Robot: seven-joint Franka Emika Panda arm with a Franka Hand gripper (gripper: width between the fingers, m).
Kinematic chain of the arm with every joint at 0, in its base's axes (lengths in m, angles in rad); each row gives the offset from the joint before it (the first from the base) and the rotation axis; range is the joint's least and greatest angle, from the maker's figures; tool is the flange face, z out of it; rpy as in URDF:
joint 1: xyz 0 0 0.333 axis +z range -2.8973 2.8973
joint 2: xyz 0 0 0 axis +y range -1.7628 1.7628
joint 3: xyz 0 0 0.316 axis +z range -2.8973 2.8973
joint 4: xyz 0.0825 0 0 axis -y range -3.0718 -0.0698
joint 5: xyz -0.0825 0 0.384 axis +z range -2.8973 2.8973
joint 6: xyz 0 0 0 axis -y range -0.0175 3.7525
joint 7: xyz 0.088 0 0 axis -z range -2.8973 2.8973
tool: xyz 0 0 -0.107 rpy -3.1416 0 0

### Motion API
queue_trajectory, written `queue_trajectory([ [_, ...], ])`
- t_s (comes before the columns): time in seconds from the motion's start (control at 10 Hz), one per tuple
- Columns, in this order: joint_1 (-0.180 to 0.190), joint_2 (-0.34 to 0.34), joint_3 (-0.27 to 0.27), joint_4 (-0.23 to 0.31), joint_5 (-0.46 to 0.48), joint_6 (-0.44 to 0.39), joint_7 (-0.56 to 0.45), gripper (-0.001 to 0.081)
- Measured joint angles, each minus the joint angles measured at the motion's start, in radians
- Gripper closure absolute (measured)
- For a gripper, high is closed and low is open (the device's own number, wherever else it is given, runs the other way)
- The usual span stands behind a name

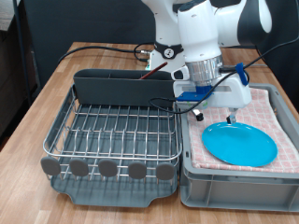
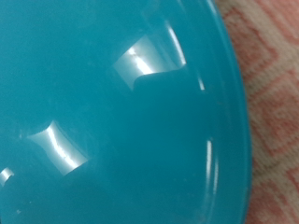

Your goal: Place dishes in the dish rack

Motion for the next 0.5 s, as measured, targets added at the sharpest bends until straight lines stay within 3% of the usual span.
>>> queue_trajectory([
  [0.4, -0.023, 0.031, 0.044, 0.062, 0.238, 0.01, -0.234, 0.0004],
  [0.5, -0.024, 0.036, 0.046, 0.071, 0.259, 0.01, -0.252, 0.0004],
])
